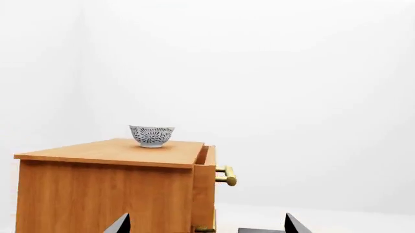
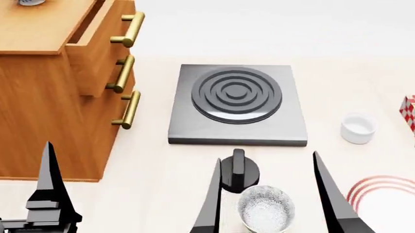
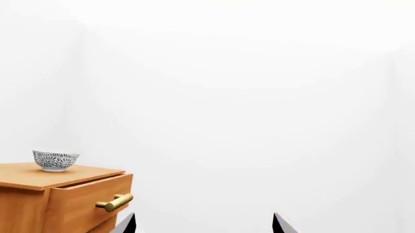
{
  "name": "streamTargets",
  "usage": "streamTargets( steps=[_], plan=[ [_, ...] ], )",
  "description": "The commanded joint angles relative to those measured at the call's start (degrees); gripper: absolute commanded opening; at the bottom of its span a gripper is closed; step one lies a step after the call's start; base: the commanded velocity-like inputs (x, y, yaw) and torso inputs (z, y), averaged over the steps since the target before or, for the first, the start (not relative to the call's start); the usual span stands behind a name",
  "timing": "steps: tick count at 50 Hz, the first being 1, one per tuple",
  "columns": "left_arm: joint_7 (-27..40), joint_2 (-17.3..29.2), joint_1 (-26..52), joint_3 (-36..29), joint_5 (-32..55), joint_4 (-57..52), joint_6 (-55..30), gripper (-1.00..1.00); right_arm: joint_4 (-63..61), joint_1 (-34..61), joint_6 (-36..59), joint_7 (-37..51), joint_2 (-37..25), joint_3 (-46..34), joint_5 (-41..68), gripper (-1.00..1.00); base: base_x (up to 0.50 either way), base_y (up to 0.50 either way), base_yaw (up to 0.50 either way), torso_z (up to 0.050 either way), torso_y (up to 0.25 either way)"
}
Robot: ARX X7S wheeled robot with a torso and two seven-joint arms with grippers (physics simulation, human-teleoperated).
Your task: Pick the akita bowl on the wooden cabinet and place it on the plate.
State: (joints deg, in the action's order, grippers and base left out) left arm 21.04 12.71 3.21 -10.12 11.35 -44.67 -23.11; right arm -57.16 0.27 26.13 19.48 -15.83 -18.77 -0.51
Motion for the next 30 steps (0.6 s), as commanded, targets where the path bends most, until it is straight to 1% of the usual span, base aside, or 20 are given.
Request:
streamTargets(
  steps=[1, 3, 11, 21, 30],
  plan=[
    [0.73, 0.62, 0.16, -0.39, 0.47, 0.11, 0.18, 1.0, -0.03, -0.02, -0.2, 0.39, -0.28, -0.02, 0.2, 1.0, 0.0, 0.5, 0.0, 0.0, 0.0],
    [0.85, 0.71, 0.22, -0.47, 0.55, 0.2, 0.19, 1.0, 0.06, -0.05, -0.5, 0.45, -0.26, 0.13, 0.5, 1.0, 0.0, 0.5, 0.0, 0.0, 0.0],
    [1.21, 1.06, 0.26, -0.57, 1.12, 0.27, 0.35, 1.0, -0.18, 0.21, 0.07, 0.85, -0.48, -0.36, -0.09, 1.0, 0.0, 0.12, 0.0, 0.0, 0.0],
    [1.65, 1.54, 0.26, -0.9, 1.4, 0.52, 0.71, 1.0, -0.23, 0.23, 0.11, 1.09, -0.64, -0.31, 0.09, 1.0, 0.0, 0.49, 0.0, 0.0, 0.0],
    [2.08, 1.93, 0.3, -1.19, 1.59, 0.58, 0.89, 1.0, 0.0, 0.54, 0.71, 1.45, -0.75, -0.81, -0.37, 1.0, 0.0, 0.07, 0.0, 0.0, 0.0]
  ],
)
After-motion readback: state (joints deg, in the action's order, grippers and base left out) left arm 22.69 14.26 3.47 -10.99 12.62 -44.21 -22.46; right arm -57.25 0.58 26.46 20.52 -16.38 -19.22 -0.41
